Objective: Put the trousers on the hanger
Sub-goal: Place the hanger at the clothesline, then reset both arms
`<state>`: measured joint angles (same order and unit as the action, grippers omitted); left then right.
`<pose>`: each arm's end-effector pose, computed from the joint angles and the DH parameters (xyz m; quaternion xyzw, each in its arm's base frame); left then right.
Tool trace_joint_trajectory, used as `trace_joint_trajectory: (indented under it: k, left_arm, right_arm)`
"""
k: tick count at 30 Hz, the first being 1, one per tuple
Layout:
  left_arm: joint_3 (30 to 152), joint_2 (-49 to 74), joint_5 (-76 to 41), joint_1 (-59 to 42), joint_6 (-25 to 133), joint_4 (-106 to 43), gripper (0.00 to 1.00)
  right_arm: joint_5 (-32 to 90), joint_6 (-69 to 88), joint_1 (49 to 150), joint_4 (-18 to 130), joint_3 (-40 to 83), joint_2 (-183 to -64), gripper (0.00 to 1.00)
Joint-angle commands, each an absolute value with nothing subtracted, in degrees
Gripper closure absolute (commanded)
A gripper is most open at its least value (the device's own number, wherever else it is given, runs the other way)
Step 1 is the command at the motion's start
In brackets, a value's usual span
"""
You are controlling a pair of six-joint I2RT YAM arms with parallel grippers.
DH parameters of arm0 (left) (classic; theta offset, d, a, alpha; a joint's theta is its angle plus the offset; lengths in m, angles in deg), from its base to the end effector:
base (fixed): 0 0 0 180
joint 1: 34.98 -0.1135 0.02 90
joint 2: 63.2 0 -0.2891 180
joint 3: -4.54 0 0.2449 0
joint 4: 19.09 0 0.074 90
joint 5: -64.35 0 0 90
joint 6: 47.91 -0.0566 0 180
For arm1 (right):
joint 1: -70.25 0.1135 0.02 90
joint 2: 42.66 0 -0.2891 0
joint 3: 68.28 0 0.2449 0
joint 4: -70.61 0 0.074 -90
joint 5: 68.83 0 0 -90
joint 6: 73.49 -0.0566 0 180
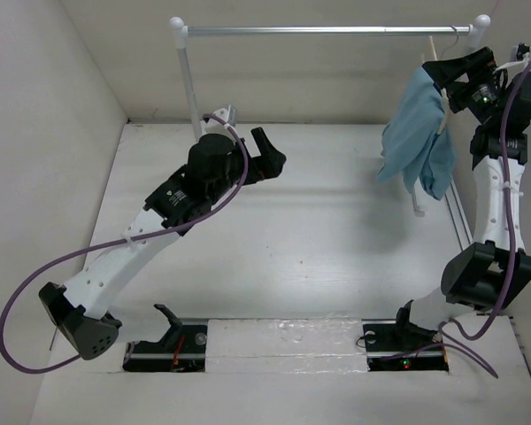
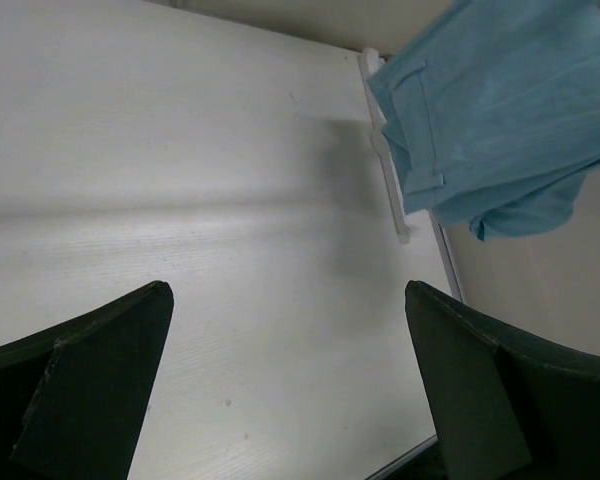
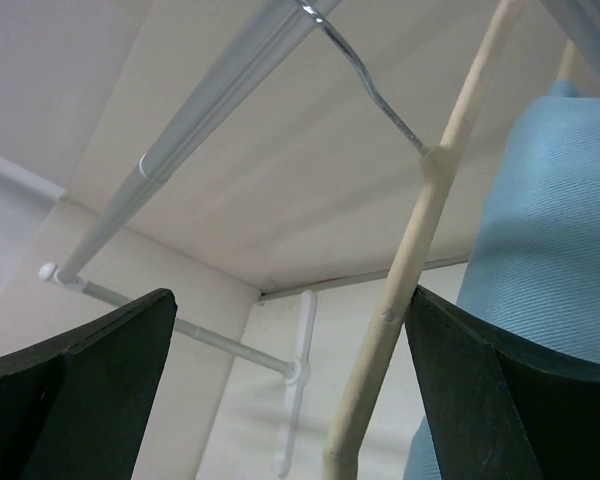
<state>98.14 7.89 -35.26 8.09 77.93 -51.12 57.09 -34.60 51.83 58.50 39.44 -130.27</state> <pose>0.2114 -0.1847 0.4593 -0.0060 0.7626 -0.3597 0.5377 0.3488 -0.0812 0.5032 0.1647 0.6454 0.3962 0.6320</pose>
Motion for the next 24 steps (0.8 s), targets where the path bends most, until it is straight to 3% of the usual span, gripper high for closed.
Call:
trace_joint_trajectory:
  k: [1, 8, 16, 19, 24]
  left_arm:
    - [100.0, 7.5, -32.2, 4.7, 77.7, -49.9, 0.01]
    - [96.9, 6.0, -29.5, 4.0, 79.2, -47.6, 0.01]
    - [95.9, 5.3, -30.0, 4.0, 78.7, -47.1, 0.01]
    - [96.2, 5.4, -30.7, 4.0, 78.8, -47.8, 0.01]
    - [97.0, 5.6, -32.5, 4.0, 78.0, -49.0, 0.01]
  right_arm:
    - [65.7, -31.3, 51.4, 62.9, 44.7, -129.1, 0.0]
    - [64.0, -24.0, 50.9, 56.9, 43.7, -130.5, 0.0]
    - [69.8, -43.3, 50.4, 85.4, 43.3, -135.6, 0.0]
    - [64.3, -38.0, 49.1, 75.5, 44.2, -133.0, 0.0]
    - [48.3, -19.5, 46.5, 45.5, 49.5, -127.4, 0.0]
